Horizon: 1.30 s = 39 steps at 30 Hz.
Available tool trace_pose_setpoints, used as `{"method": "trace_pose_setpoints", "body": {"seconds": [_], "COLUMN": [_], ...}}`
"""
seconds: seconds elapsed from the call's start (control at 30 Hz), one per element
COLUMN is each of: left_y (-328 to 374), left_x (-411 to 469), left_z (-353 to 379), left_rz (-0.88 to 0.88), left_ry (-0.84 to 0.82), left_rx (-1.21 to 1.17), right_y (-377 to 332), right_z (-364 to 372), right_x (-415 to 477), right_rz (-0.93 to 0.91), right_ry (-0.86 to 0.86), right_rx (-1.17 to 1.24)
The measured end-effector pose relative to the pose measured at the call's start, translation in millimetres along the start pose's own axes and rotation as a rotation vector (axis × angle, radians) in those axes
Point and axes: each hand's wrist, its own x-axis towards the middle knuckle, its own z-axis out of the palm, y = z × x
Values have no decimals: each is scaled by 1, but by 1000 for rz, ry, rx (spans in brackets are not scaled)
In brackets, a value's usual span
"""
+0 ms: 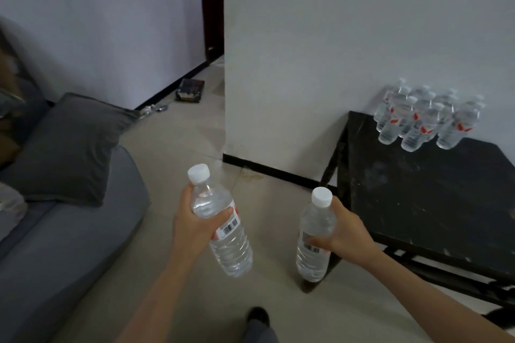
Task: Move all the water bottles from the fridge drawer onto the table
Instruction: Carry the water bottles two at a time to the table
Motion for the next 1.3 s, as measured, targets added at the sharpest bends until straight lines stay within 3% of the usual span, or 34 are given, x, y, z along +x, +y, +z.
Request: {"method": "trace_pose_setpoints", "body": {"seconds": [0.3,0.5,0.77,1.03,1.3], "left_y": [13,11,-7,10,-3], "left_x": [145,220,323,464,524], "left_z": [41,57,90,131,197], "left_rz": [45,4,-61,19,-3], "left_ry": [-40,27,-89,-275,-582], "left_rx": [33,10,-30,16,41], "right_y": [-5,-21,-32,-39,-26], "right_z": [-8,-11,-3,-14,-15], "right_x": [159,246,347,436,431], "right_rz": [-51,-78,-29,150,491], "right_ry": [75,37,59,263,405], "right_rx": [19,-8,-13,44,105]}}
